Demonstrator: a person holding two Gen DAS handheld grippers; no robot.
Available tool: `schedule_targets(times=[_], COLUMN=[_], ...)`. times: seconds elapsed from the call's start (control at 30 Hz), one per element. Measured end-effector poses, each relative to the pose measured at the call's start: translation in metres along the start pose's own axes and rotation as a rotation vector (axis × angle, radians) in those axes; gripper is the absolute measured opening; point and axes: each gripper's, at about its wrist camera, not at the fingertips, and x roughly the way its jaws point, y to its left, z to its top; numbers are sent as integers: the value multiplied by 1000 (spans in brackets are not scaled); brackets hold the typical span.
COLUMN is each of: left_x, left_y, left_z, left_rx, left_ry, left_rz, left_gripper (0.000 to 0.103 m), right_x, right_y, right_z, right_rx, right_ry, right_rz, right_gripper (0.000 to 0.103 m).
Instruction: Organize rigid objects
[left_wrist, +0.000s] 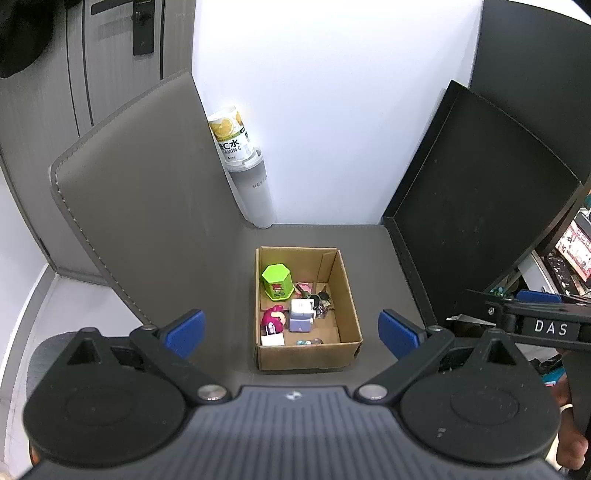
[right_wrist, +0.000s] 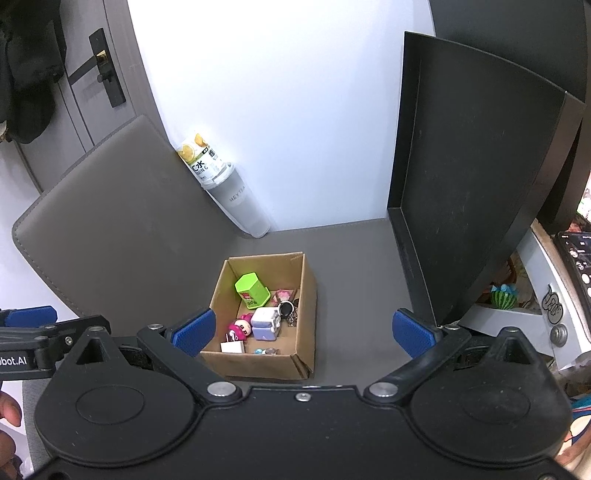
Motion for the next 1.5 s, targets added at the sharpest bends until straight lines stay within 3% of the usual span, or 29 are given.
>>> schedule_targets(times=[1.5], left_x=[6], left_y=[0], left_z=[-6], left_rx=[-18], left_ry=[24], left_rz=[-30], left_gripper=[99], right_x=[4], right_y=[-3], right_z=[-4], right_rx=[14], right_ry=[19], right_rz=[16], right_gripper=[103])
